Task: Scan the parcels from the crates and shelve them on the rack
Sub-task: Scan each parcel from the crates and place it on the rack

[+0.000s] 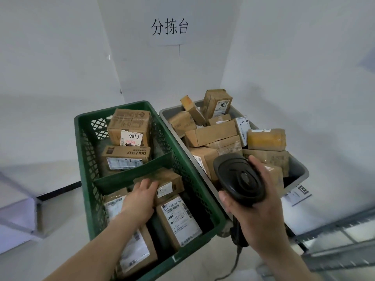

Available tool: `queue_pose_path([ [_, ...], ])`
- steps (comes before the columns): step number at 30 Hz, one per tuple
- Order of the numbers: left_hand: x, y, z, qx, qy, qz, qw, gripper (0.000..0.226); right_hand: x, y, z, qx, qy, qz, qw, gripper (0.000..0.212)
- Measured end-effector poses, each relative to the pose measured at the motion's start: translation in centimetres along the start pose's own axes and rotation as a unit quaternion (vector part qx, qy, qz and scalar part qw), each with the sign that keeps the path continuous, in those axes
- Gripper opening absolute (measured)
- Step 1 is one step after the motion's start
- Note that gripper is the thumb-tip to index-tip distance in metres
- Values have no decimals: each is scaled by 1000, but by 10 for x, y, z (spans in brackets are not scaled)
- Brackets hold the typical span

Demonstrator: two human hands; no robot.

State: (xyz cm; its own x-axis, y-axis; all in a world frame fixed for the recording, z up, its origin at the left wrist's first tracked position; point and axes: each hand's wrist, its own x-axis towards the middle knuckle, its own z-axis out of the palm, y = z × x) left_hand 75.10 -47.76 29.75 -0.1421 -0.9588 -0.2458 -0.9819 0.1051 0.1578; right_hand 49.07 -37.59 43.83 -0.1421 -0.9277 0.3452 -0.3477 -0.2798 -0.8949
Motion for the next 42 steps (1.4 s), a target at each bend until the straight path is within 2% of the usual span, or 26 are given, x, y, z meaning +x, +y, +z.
queue_pose_path([
  [8, 4, 3, -1, -10, 22, 3, 1000, 65, 4, -3, 4, 3, 13, -3, 1000, 85],
  [12, 0, 2, -22, -63, 44, -26, 997, 53, 5, -4, 0, 9, 11, -1, 1000, 86],
  [15, -7, 6, -53, -160, 80, -65, 982, 42, 7, -2, -5, 20, 0, 15, 1000, 86],
  [17, -12, 8, -77, -292, 98, -95, 946, 33, 9, -2, -10, 19, -4, 13, 1000, 82],
  [18, -15, 8, -86, -375, 90, -109, 916, 32, 11, -3, -12, 11, -2, 10, 1000, 81],
  [21, -29, 14, -99, -564, 28, -123, 816, 53, 13, -2, -21, -11, 2, 3, 1000, 85],
  [25, -47, 23, -95, -664, 22, -141, 734, 55, 12, -1, -34, 10, -11, 9, 1000, 88],
  [28, -54, 32, -100, -723, 42, -126, 678, 41, 10, -2, -43, 38, -12, 22, 999, 92],
  [29, -54, 38, -101, -730, 44, -117, 672, 33, 9, -1, -46, 43, -11, 23, 999, 92],
  [31, -54, 53, -99, -724, 31, -111, 680, 25, 7, 1, -51, 48, -9, 30, 998, 89],
  [36, -44, 78, -66, -688, -23, -138, 712, 51, 0, 8, -69, 45, -21, 43, 998, 93],
  [39, -42, 75, -59, -663, -33, -162, 730, 54, -5, 12, -81, 28, -9, 38, 999, 95],
  [42, -46, 73, -62, -615, -31, -175, 768, 56, -11, 14, -87, 26, -10, 25, 999, 90],
])
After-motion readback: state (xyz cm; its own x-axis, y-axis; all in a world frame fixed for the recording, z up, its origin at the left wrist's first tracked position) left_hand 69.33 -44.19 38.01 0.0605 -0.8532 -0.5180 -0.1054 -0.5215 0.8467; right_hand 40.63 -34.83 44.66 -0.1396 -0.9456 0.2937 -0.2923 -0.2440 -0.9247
